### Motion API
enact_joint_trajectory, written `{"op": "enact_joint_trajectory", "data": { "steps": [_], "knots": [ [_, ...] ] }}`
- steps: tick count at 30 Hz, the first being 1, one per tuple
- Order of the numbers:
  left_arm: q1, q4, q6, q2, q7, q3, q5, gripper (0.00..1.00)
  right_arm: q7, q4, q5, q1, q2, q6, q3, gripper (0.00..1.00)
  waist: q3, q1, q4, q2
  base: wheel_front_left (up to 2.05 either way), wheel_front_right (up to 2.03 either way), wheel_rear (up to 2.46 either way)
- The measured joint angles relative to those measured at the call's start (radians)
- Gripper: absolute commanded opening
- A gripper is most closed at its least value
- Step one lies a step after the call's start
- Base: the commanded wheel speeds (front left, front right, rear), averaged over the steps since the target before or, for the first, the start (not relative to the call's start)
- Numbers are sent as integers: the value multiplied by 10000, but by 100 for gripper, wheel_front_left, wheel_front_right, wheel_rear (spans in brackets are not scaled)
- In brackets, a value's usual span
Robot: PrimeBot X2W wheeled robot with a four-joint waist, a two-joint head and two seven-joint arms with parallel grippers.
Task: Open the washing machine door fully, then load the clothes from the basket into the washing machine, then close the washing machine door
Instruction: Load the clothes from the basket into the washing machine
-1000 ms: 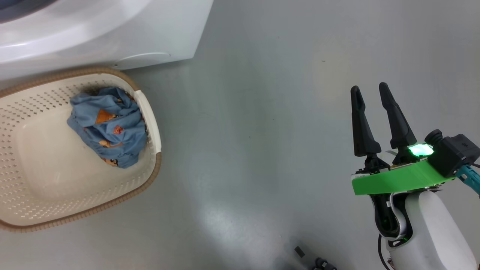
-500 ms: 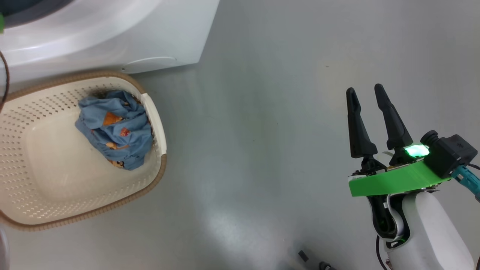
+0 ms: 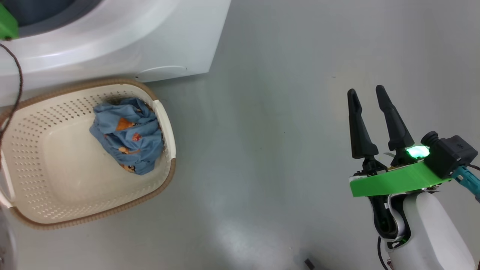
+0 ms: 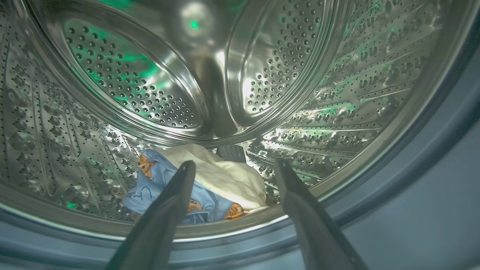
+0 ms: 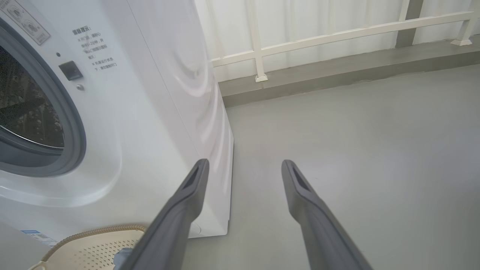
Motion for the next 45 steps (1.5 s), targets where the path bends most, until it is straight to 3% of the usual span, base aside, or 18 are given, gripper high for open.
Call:
{"op": "enact_joint_trajectory", "data": {
  "steps": [21,33,45],
  "knots": [
    [4650,-4658,35,-997,-21,1129,-495,100,0,123,-481,337,-259,0,-554,100,-1249,-1,635,1,0,0,0],
    [6993,-6525,19,-1827,-21,1628,-211,100,0,178,-481,917,-477,0,-805,100,-2035,0,1178,0,0,0,0],
    [9054,-7741,-13,-2171,-21,1921,199,100,0,167,-481,1661,-612,0,-1193,100,-2790,0,1748,0,0,0,0]
  ]
}}
